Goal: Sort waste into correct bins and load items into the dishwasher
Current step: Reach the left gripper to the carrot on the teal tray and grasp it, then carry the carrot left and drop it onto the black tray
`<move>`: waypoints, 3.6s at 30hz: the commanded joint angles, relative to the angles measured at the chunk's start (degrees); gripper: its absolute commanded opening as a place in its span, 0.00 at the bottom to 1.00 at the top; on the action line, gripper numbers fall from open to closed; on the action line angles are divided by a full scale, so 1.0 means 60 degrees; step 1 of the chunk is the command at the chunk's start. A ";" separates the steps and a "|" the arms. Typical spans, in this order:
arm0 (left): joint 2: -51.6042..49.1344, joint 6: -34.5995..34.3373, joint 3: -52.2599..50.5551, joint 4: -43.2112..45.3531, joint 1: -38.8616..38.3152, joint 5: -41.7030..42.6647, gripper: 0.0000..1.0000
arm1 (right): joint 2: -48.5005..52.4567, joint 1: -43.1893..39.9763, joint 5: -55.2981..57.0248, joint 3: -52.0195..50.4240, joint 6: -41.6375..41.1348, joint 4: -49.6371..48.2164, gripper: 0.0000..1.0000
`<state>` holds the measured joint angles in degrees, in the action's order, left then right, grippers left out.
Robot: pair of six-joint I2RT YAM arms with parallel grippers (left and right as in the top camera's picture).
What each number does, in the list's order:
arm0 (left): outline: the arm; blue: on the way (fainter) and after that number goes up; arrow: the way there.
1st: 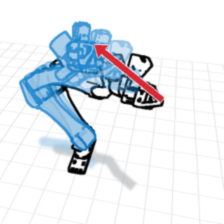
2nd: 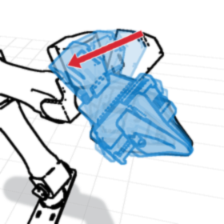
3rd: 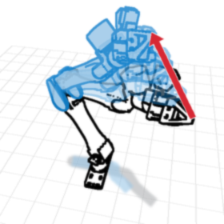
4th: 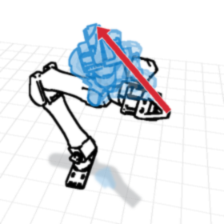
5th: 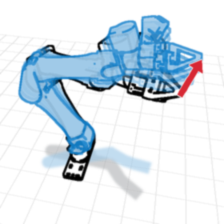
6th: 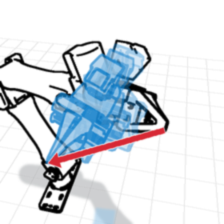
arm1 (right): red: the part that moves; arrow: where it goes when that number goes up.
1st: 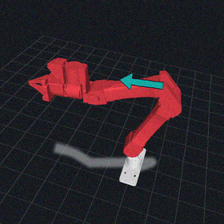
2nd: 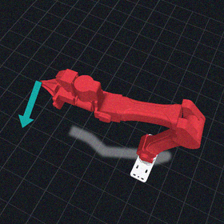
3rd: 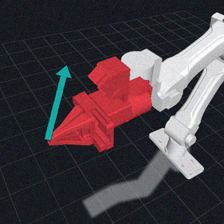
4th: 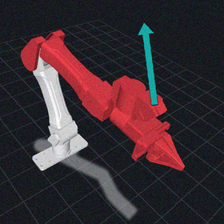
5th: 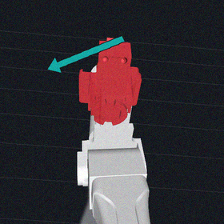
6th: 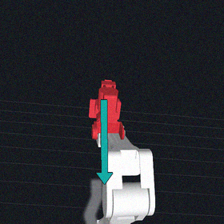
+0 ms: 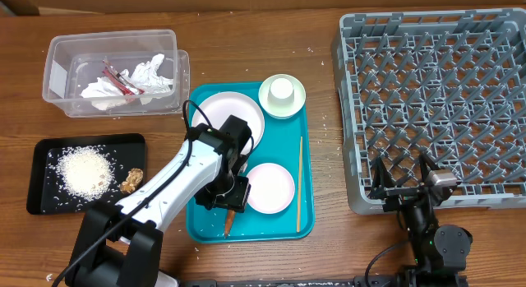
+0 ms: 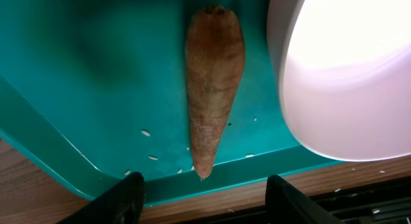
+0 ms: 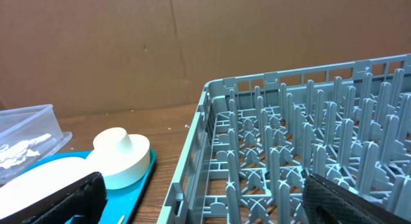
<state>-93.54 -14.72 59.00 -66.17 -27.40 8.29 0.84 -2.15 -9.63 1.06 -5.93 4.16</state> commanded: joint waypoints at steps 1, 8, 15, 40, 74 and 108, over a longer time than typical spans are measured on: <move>0.0106 -0.0120 -0.0164 -0.0025 -0.0066 -0.0138 0.61 | -0.0109 0.0055 0.0018 -0.0098 -0.0004 -0.0040 1.00; 0.0106 -0.0262 -0.0973 0.0874 -0.0066 0.0055 0.60 | -0.0109 0.0055 0.0022 -0.0098 -0.0004 -0.0040 1.00; 0.0106 -0.0452 -0.1432 0.1668 -0.0066 -0.0572 0.60 | -0.0109 0.0055 0.0022 -0.0098 -0.0004 -0.0040 1.00; -0.0412 -0.0627 -0.1745 0.2692 -0.0066 -0.0696 0.42 | -0.0109 0.0055 0.0022 -0.0098 -0.0004 -0.0040 1.00; -0.0390 -0.1636 0.3366 -0.0718 0.4827 -0.1712 0.23 | -0.0109 0.0055 0.0018 -0.0098 -0.0004 -0.0040 1.00; -0.0455 -0.1548 0.1934 0.3289 0.9100 -0.3701 0.34 | -0.0109 0.0055 0.0018 -0.0098 -0.0004 -0.0044 1.00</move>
<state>-95.81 -24.84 72.01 -47.03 27.00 -12.53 0.84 -2.15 -9.65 1.06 -5.96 4.16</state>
